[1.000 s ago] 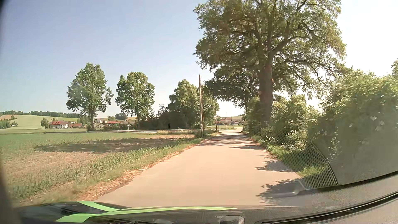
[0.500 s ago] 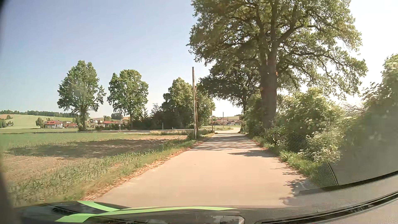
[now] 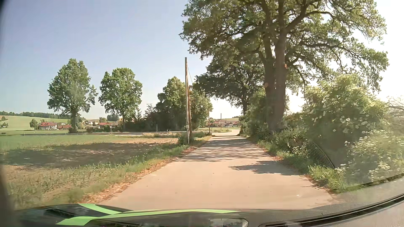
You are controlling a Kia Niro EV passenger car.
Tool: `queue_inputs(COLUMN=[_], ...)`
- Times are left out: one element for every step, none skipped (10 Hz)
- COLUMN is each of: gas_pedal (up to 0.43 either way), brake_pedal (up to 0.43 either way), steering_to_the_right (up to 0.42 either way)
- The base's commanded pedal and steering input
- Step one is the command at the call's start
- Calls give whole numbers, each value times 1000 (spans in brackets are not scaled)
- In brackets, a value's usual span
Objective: Follow the waypoints while adhering to traffic rules and regulations
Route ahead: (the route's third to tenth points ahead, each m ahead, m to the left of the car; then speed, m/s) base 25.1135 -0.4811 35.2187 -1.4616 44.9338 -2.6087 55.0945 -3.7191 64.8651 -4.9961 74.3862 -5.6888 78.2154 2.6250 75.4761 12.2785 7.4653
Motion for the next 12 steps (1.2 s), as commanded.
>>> queue_inputs(gas_pedal=[138,138,138,138,138,138,138,138,138,138,130,118], brake_pedal=[0,0,0,0,0,0,0,0,0,0,0,0], steering_to_the_right=[34,34,31,25,21,20,20,21,21,20,21,20])
